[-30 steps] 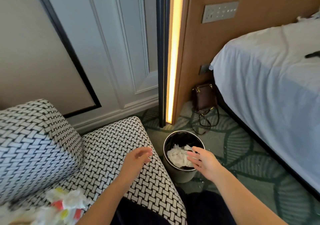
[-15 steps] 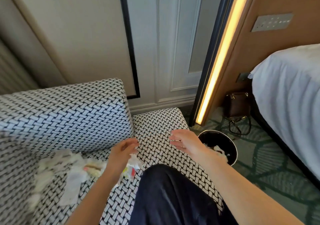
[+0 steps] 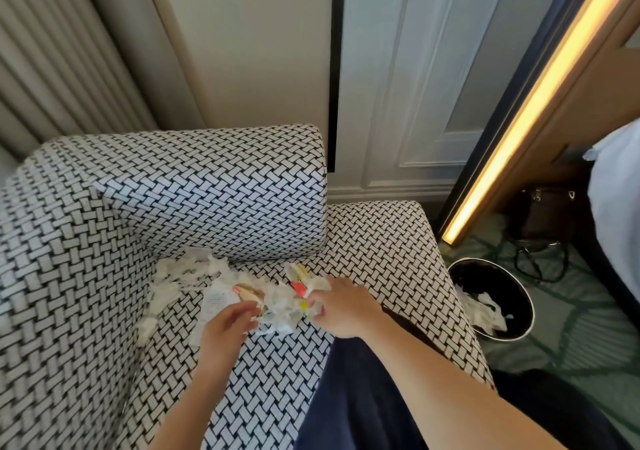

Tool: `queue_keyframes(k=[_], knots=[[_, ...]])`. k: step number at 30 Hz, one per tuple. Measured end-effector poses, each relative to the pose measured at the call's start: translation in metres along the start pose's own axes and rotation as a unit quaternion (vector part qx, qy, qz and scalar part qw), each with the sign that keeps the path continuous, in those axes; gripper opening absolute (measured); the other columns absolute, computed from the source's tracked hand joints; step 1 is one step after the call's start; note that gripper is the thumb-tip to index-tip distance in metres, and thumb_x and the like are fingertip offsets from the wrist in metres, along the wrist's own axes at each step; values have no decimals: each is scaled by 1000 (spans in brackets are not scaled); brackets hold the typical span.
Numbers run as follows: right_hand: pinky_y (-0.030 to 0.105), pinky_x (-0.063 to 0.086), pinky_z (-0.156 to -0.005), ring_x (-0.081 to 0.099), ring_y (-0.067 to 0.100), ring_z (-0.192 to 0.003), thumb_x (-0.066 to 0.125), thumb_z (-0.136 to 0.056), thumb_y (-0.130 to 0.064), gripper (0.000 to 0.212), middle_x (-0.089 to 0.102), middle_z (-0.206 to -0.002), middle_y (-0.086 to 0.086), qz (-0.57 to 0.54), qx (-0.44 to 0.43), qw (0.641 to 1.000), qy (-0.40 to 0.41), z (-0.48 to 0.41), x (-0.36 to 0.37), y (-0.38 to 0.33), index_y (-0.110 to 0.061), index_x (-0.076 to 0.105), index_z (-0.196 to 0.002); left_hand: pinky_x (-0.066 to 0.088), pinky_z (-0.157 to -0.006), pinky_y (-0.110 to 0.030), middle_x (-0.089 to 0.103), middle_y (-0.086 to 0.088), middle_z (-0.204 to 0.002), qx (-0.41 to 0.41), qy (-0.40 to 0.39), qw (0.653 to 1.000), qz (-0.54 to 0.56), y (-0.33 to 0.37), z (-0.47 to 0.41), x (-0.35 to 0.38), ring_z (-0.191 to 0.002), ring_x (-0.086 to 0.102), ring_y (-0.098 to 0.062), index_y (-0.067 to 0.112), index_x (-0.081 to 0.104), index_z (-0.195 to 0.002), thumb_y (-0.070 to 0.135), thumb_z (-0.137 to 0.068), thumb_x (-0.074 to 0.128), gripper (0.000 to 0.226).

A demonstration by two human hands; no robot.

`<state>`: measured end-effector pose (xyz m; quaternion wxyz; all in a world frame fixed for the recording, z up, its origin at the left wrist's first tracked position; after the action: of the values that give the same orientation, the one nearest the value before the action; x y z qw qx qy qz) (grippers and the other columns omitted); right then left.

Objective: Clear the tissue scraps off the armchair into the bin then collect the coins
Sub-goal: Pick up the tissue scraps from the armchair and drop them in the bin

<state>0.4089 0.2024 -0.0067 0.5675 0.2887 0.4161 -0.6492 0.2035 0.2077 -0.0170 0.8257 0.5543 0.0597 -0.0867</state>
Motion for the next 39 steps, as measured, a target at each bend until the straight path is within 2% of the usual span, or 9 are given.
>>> queue_keyframes(k=[3,9,17,22,28,32,35,37,39], knots=[[49,30,-104,28,31,-134,40,-94,-40,47,30,-148,10,57,12,998,-35,-5,6,1,-28,40,-139,47,-82,-30,70,1,-99,-11,-2,1000,3,-10,3,2,-94,65,-17,19,66,-98,11,-93,52,17],[36,45,-78,56,22,-93,44,-92,-36,32,57,-99,1,-16,15,999,48,-1,0,-1,-12,56,-109,46,-88,-31,66,6,-106,10,-22,999,-46,-7,1,12,-95,63,-12,25,67,-94,10,-92,52,21],[24,49,-84,59,9,-105,53,-92,-29,26,61,-121,-7,-184,26,958,220,14,-8,8,-25,63,-115,43,-64,-6,28,7,-146,95,-97,968,-213,-10,-4,35,-94,58,-12,32,60,-108,14,-91,54,25],[14,41,-70,56,4,-96,60,-89,-27,13,60,-110,-9,-206,35,938,278,27,-12,10,-24,65,-101,48,-94,-40,6,0,-156,98,-141,936,-308,-12,-15,46,-124,45,-26,43,54,-121,16,-88,52,43],[17,50,-64,59,3,-79,61,-87,-20,4,64,-101,-8,-202,37,933,297,28,-11,9,-24,63,-88,27,-107,-29,15,-7,-154,69,-169,899,-399,-4,-22,54,-138,25,-21,27,32,-144,20,-93,47,54],[17,48,-63,57,3,-77,60,-88,-20,4,62,-98,-10,-195,40,935,294,31,-13,8,-23,62,-88,20,-111,-30,24,-6,-152,59,-138,916,-373,-3,-20,50,-141,21,-20,16,34,-144,21,-94,47,51],[17,49,-64,58,2,-78,60,-88,-20,5,62,-97,-10,-194,39,934,296,30,-12,8,-25,61,-87,33,-107,-35,37,-6,-146,73,-95,946,-301,-2,-14,43,-129,41,-26,18,47,-136,17,-93,49,43],[13,45,-61,55,0,-78,60,-88,-19,5,63,-96,-11,-198,36,932,301,30,-12,9,-24,61,-87,50,-84,-29,47,-2,-137,82,-62,965,-242,1,-6,36,-96,60,-24,19,54,-128,16,-93,50,36],[10,41,-58,53,-1,-78,60,-89,-18,4,63,-95,-10,-204,35,928,309,29,-11,10,-21,61,-87,48,-65,-15,54,4,-128,101,-30,972,-209,7,1,29,-75,58,-14,21,60,-120,14,-93,51,30]])
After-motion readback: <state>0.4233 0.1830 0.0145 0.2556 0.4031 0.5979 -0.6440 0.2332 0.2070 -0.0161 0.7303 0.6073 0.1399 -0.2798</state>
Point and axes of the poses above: each hand's wrist, its own z-axis away from the middle knuckle, its own x-axis out of the palm, y = z × x, the point moved 3 cm from there along -z, towards the middle knuckle
